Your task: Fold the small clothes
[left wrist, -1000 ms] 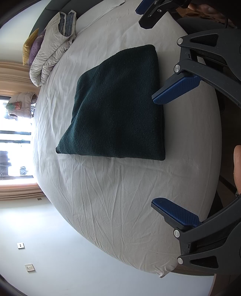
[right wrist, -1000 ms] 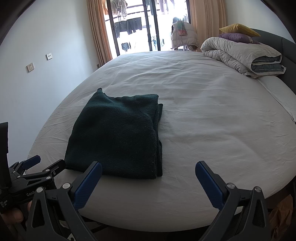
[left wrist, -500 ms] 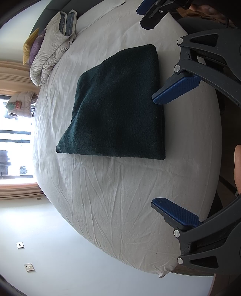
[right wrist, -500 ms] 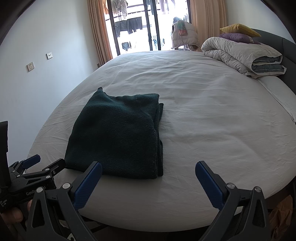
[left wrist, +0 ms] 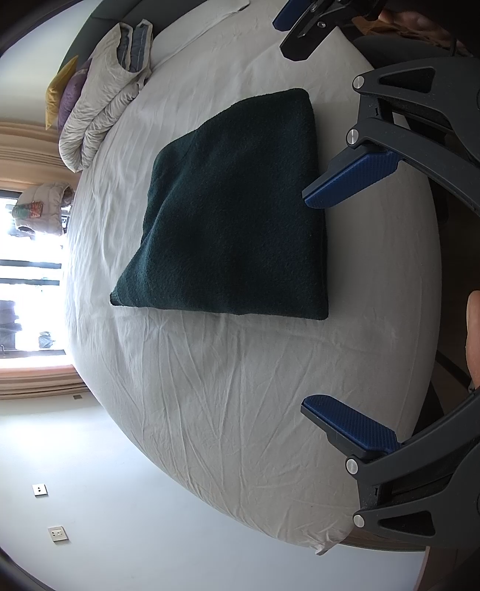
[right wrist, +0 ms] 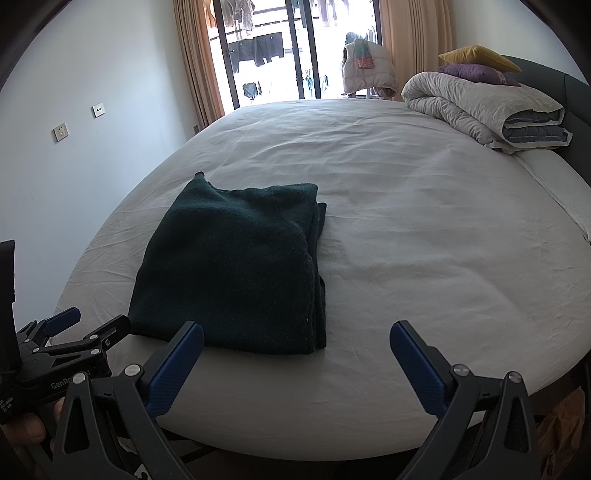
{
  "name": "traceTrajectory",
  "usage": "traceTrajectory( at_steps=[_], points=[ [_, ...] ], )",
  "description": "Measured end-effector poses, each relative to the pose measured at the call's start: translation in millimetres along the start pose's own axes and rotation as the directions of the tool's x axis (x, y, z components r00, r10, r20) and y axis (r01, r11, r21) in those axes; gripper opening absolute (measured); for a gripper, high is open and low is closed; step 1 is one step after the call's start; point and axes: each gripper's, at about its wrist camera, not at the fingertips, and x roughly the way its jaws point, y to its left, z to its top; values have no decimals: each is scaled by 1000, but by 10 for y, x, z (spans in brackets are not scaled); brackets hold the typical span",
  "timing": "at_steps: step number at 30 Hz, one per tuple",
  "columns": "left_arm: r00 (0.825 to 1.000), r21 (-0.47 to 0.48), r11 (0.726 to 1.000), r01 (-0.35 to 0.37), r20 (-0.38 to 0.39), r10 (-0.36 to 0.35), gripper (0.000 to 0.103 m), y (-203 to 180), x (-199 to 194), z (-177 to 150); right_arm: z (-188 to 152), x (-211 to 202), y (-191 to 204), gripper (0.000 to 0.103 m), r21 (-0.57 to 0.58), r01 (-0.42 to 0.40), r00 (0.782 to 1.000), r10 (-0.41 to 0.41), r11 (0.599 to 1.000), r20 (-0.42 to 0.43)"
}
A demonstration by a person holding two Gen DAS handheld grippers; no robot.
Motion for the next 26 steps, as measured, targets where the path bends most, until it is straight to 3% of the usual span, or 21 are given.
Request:
traceTrajectory(
  at_steps=[26],
  points=[
    [1000, 7, 1000, -18, 0, 18, 103, -26, 69, -43, -52, 19, -82, 103, 8, -9, 1000, 9, 1000, -18]
  ],
)
